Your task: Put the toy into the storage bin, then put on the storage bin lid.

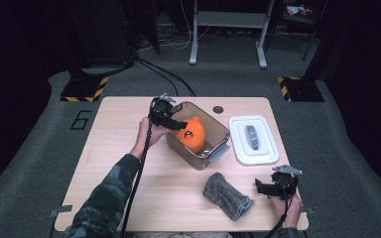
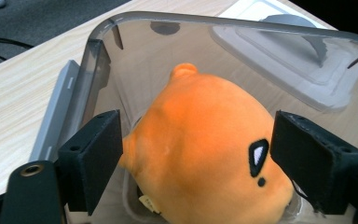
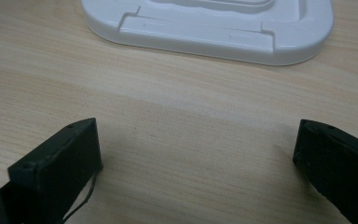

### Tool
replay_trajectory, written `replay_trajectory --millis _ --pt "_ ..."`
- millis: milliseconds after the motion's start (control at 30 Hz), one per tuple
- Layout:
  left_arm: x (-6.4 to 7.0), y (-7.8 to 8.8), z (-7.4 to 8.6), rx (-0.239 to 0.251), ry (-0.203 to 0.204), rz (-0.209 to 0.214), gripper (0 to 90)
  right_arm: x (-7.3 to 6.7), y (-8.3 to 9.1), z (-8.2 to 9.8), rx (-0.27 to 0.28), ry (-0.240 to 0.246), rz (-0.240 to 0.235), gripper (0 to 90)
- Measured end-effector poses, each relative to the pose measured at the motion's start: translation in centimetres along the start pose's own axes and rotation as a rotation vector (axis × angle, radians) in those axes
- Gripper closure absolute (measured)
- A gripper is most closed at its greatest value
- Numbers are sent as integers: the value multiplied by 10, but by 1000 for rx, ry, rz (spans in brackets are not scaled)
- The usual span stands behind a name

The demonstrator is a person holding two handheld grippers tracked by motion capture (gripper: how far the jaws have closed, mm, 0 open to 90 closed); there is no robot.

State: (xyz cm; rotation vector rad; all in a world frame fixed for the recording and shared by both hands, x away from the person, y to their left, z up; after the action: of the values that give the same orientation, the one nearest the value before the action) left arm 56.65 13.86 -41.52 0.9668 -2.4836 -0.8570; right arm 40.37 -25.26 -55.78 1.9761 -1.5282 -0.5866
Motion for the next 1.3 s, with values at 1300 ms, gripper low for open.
replay_trajectory --millis 1300 --pt "-2 84 95 145 -1 -94 67 -1 0 0 -5 -8 1 0"
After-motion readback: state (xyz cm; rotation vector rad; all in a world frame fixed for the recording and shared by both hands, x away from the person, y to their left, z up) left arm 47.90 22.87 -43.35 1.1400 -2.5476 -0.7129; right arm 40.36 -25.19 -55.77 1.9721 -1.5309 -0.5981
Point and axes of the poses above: each handheld gripper's, and its own axes: y roughly backward along the jaws, z roughly out of its underside, x roughly to its right, the point moved 4 cm from there along -y, roughly forward along the jaws, and after that the axes turned 2 degrees about x, right-handed, at the moved point
